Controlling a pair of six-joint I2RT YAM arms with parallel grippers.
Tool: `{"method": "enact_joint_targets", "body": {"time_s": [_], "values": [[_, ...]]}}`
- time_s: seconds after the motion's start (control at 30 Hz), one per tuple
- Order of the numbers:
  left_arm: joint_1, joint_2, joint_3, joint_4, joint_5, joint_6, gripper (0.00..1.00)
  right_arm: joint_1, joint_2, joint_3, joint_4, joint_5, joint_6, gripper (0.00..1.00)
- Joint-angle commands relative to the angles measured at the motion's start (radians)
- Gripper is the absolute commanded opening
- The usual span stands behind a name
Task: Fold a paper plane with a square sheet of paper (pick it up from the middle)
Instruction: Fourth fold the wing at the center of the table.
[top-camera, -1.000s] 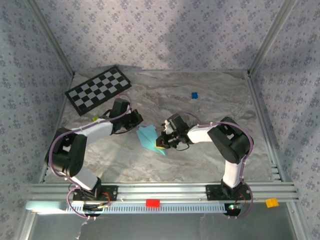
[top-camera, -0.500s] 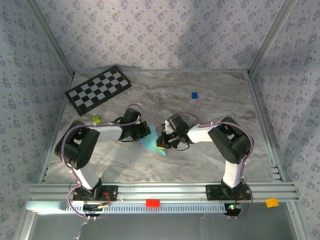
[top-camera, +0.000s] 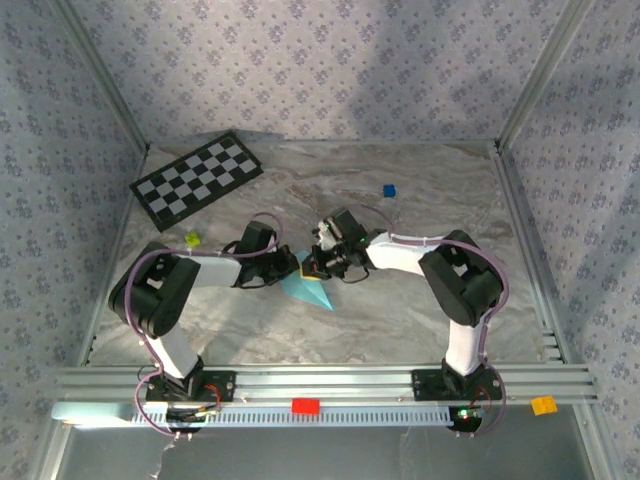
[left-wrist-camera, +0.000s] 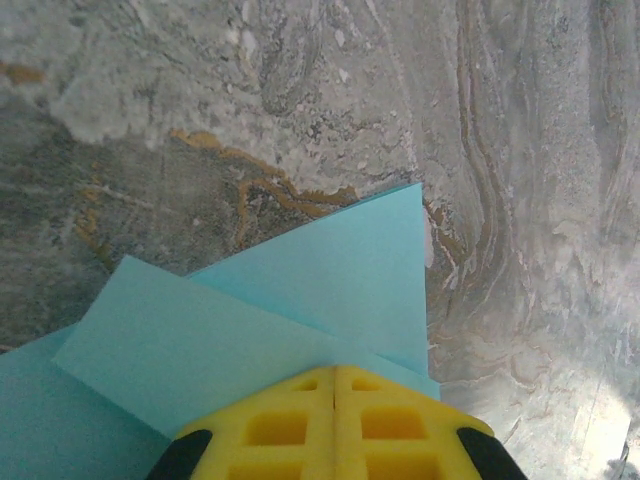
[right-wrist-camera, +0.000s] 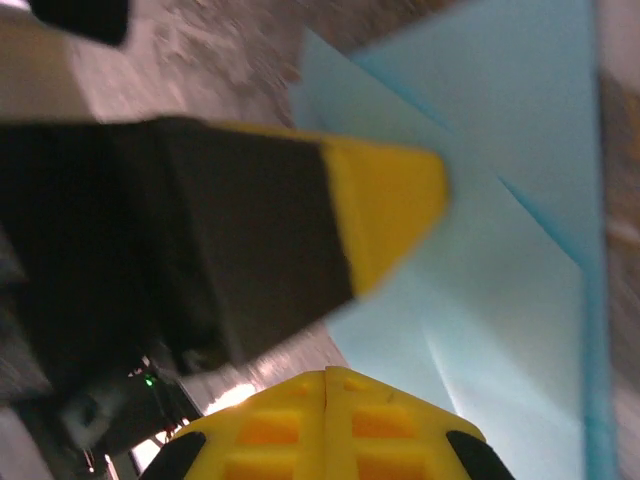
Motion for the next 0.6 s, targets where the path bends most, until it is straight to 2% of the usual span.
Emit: {"method": "enact_joint_targets", "body": {"time_s": [0.0, 0.27, 0.57], "values": [[0.012, 0.01, -0.029, -0.074, -0.042, 0.002, 0.0, 0.008, 0.078, 0.027, -0.071, -0.001, -0.017, 0.01], [0.011, 0.02, -0.028, -0.066, -0.045, 0.001, 0.0, 0.004, 0.106, -0.109, 0.013, 0.01, 0.014, 0.01], [0.017, 0.011, -0.038, -0.072, -0.05, 0.003, 0.0, 0.002, -0.037, -0.13, -0.03, -0.008, -0.036, 0.04]]}}
